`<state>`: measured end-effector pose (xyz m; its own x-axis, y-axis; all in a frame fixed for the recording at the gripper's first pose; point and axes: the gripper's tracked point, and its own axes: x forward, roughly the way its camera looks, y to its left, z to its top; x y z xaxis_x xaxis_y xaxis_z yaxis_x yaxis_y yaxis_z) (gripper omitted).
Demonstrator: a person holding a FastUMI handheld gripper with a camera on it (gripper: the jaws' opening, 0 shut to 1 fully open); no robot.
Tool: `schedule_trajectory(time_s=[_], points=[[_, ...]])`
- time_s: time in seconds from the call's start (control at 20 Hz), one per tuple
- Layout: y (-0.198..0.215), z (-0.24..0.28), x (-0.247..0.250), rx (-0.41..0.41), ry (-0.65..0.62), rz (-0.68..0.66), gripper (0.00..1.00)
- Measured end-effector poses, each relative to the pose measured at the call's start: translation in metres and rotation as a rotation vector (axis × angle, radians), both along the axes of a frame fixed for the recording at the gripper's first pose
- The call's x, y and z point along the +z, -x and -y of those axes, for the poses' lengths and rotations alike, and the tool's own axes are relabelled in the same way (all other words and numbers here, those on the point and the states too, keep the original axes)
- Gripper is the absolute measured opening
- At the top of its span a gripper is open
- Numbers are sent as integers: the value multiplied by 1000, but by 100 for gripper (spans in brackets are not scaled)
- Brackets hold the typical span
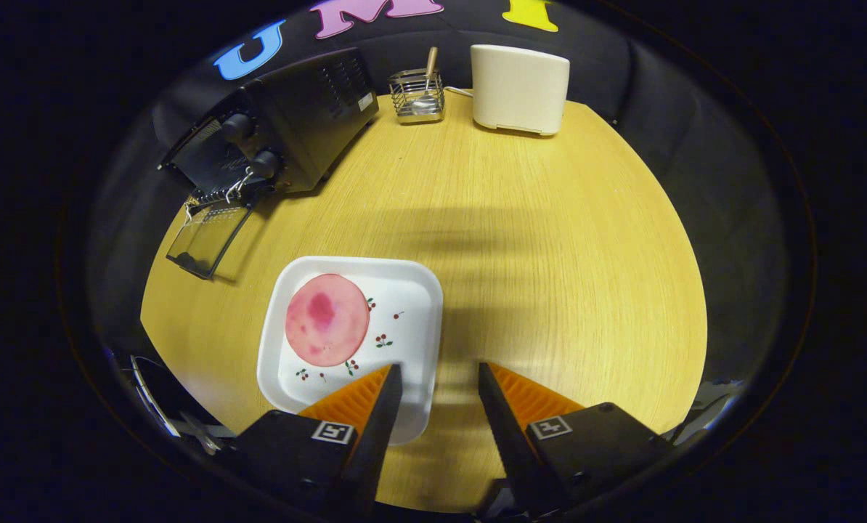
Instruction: Open the toaster oven, put the food inside, and close the toaster oven door.
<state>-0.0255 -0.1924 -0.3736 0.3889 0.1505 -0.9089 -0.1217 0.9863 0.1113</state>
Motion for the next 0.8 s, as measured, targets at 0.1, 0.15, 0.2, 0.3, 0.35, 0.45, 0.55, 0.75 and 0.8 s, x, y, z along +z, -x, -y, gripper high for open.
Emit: schedule_trajectory(time_s=[0.1, 0.15, 0.2, 0.3, 0.35, 0.45, 0.55, 0.75, 0.8], points=[[-1, 4, -3, -3, 23, -9, 61], [-1, 4, -4, -12, 18, -15, 54], [1, 1, -1, -25, 9, -30, 44], [2, -4, -3, -39, -25, -62, 25], [1, -3, -3, -50, -44, -69, 17], [-1, -2, -4, -87, -93, -85, 11], [0, -4, -3, -94, -130, -92, 9], [0, -4, -3, -92, -177, -93, 6], [0, -5, -3, -105, -192, -98, 5]])
